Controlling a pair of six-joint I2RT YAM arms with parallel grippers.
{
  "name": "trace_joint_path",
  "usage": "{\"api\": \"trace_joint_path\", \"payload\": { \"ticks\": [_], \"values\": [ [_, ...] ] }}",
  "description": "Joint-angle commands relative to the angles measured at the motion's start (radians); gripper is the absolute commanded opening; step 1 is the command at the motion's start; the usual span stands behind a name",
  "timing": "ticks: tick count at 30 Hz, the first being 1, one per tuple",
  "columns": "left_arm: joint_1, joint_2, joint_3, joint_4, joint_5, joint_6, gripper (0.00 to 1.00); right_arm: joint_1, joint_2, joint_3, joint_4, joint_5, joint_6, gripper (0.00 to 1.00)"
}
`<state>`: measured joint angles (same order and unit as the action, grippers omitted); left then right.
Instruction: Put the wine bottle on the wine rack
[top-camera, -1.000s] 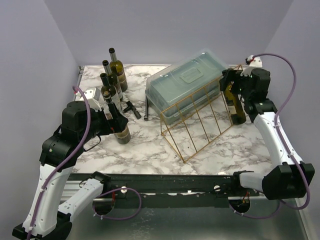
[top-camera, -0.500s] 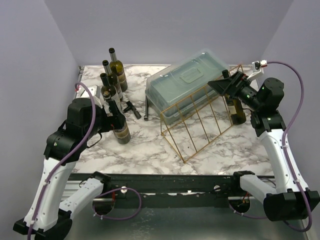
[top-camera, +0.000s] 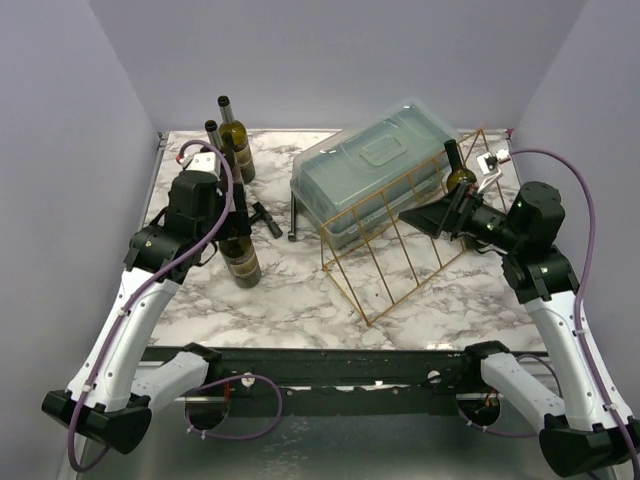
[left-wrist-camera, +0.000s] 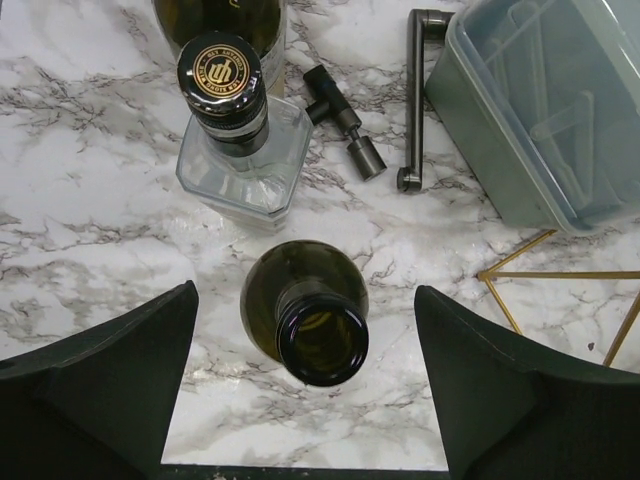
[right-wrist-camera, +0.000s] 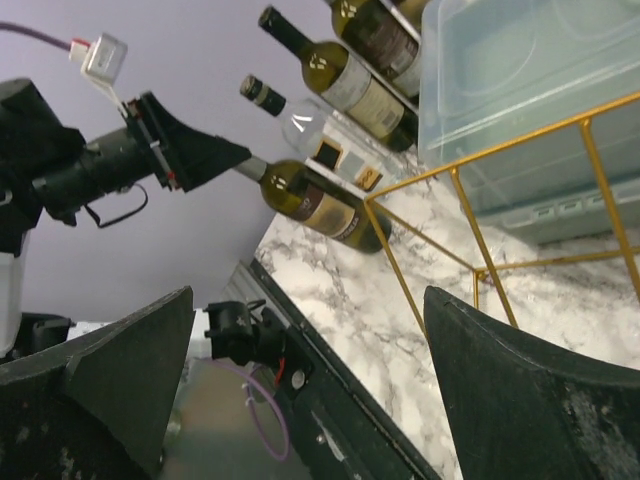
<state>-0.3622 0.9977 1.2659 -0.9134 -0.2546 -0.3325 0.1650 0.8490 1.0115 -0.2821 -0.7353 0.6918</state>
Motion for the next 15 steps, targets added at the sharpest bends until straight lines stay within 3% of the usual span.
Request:
{"api": "trace_joint_path", "payload": {
  "ticks": [1, 8, 15],
  "values": [
    [-0.004, 0.015, -0.044, 0.078, -0.002, 0.035, 0.87, 0.041, -0.012, -0.035, -0.108, -0.027, -0.046, 1.0],
    [-0.004, -0.002, -0.088, 0.102, 0.009, 0.034, 0.78, 0.158, 0.004, -0.078, -0.112, -0.027, -0.055, 0.99],
    [-0.004, -0.003, -0.099, 0.099, -0.018, 0.072, 0.58, 0.566, 0.101, -0.046, -0.122, 0.276, -0.089, 0.98]
  ]
}}
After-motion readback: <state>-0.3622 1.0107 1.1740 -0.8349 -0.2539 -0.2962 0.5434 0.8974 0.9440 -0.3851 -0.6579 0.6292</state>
